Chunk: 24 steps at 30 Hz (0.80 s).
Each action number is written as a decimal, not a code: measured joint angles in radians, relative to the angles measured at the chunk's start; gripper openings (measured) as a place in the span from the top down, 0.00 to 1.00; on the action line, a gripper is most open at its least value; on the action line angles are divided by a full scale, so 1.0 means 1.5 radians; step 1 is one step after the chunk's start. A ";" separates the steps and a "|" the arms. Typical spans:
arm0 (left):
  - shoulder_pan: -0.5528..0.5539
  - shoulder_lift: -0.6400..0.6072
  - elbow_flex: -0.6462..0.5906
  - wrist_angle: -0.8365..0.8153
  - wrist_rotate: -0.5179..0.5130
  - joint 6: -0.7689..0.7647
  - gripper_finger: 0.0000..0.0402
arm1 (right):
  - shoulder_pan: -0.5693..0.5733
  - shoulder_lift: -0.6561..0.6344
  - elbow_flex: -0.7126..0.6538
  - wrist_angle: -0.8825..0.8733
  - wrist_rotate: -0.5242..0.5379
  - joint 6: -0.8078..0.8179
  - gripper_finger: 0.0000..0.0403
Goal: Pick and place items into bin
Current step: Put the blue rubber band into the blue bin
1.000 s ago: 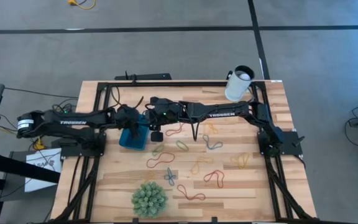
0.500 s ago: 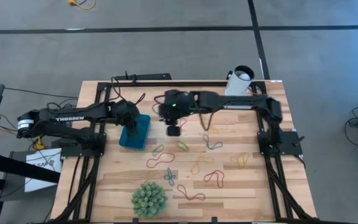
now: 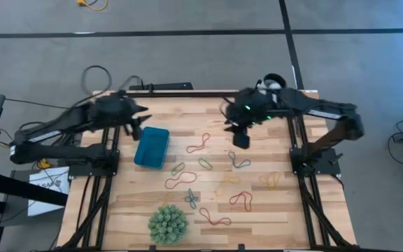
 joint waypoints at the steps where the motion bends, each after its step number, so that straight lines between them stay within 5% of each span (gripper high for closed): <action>1: 0.000 -0.028 -0.009 -0.002 0.003 -0.001 0.68 | 0.004 -0.031 -0.060 0.038 -0.001 0.002 0.73; 7: -0.005 -0.209 -0.197 0.115 0.133 -0.049 0.68 | 0.047 -0.164 -0.455 0.437 -0.004 0.113 0.73; 11: -0.005 -0.289 -0.342 0.257 0.169 -0.065 0.68 | 0.099 -0.186 -0.609 0.560 -0.007 0.233 0.73; 17: -0.004 -0.319 -0.472 0.412 0.120 -0.093 0.68 | 0.148 -0.172 -0.646 0.550 0.019 0.385 0.73; 24: -0.004 -0.318 -0.523 0.396 0.128 -0.210 0.68 | 0.154 -0.111 -0.645 0.545 0.014 0.423 0.73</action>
